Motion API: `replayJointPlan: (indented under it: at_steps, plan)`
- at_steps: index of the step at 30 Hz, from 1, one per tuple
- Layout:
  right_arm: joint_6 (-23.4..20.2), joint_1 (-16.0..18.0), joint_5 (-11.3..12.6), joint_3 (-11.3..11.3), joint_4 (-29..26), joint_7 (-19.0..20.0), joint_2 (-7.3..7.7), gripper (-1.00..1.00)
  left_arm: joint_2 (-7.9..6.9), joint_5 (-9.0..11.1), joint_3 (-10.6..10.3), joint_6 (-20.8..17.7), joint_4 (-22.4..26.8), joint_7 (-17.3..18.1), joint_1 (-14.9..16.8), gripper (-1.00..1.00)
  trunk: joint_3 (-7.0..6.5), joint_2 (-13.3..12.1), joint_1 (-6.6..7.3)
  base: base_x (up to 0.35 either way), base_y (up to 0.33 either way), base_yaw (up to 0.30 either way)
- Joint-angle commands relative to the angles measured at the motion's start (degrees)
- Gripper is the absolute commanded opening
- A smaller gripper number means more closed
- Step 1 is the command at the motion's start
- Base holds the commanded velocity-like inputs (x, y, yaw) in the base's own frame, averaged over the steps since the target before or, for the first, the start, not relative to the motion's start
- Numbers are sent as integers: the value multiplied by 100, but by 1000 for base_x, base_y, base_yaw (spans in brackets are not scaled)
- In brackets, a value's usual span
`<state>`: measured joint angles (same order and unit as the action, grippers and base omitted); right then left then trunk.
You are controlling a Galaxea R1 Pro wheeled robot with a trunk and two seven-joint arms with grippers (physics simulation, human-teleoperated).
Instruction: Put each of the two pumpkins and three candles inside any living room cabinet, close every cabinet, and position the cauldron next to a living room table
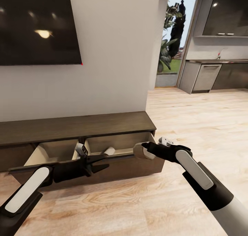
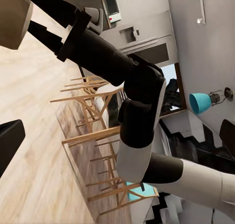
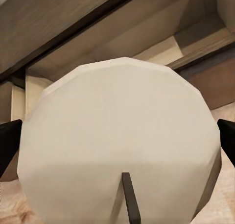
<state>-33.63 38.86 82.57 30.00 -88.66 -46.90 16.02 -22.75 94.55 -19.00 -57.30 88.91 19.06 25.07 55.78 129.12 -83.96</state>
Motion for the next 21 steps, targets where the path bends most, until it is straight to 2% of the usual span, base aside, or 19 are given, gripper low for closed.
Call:
replayJointPlan:
  at_steps: [1,8,21]
  plan:
    - [-3,7,35,9,-5,-47,2,-100,-4,-33,-7,-1,-1,47,5,100,5,2,1,25,0,0]
    - [11,7,31,6,41,-47,-10,-100,-2,-42,-14,-1,-5,45,-1,100,5,2,1,249,-40,0]
    - [23,7,-2,7,250,-59,-28,-100,-3,-111,-17,13,3,1,-29,100,5,2,1,318,-124,0]
